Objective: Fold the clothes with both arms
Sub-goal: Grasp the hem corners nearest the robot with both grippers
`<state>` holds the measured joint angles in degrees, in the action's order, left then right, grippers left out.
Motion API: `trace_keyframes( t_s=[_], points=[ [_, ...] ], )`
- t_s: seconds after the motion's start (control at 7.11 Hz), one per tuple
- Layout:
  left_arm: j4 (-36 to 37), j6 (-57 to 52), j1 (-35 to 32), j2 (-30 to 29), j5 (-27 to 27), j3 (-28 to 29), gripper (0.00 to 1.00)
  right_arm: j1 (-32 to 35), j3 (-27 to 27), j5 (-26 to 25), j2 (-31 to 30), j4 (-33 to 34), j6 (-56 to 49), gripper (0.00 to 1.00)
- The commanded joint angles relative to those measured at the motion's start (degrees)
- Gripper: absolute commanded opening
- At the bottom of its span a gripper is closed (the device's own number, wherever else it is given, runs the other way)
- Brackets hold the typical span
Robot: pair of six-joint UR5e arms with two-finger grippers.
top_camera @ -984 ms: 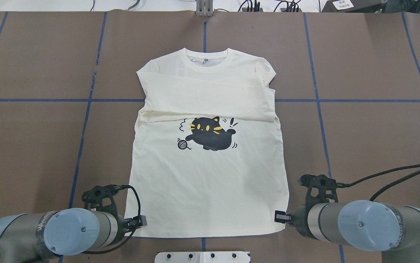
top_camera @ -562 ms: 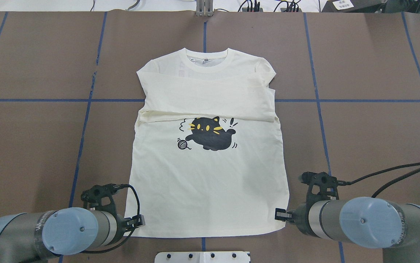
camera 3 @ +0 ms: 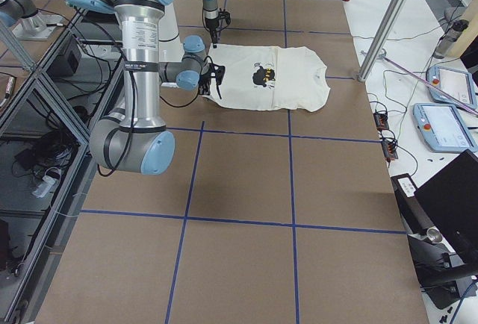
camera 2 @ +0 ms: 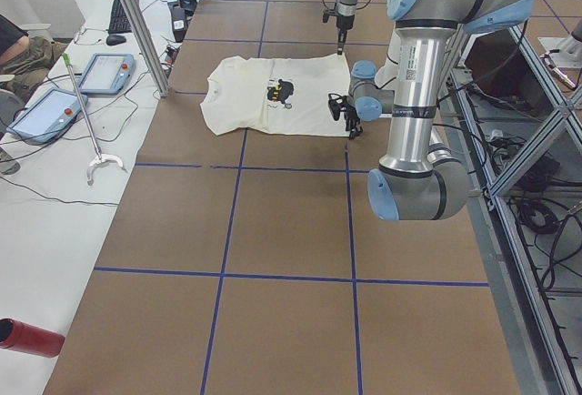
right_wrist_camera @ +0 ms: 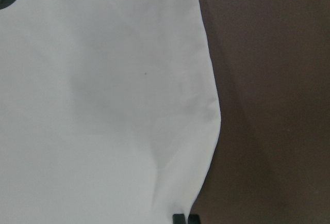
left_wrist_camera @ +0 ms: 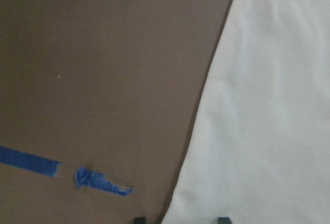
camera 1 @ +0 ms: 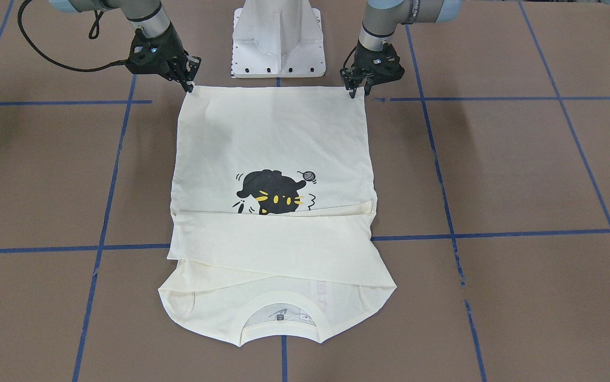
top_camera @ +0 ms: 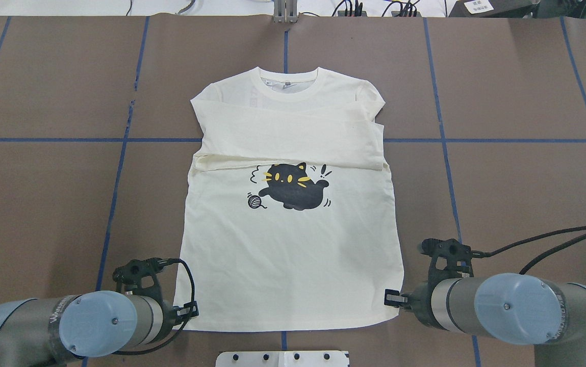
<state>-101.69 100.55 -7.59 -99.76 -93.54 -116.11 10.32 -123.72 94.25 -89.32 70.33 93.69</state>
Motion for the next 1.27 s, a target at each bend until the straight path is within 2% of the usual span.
trace_keyframes(
  t_s=[0.0, 0.28, 0.84, 1.12],
  points=[
    [0.1, -0.1, 0.2, 0.0, 0.0, -0.2, 0.32, 0.0, 0.1, 0.0, 0.1, 0.2, 0.0, 0.0],
    [2.4, -0.1, 0.4, -0.5, -0.1, -0.4, 0.26, 0.0, 0.2, 0.0, 0.0, 0.2, 0.0, 0.0],
    [2.5, -0.4, -0.2, 0.0, -0.1, -2.7, 0.0, 0.4, 0.1, 0.6, -0.2, 0.2, 0.0, 0.0],
    [5.7, -0.4, -0.4, 0.1, -0.4, -6.6, 0.0, 2.5, -0.5, 3.1, -1.0, 0.1, -0.1, 0.0]
  ],
)
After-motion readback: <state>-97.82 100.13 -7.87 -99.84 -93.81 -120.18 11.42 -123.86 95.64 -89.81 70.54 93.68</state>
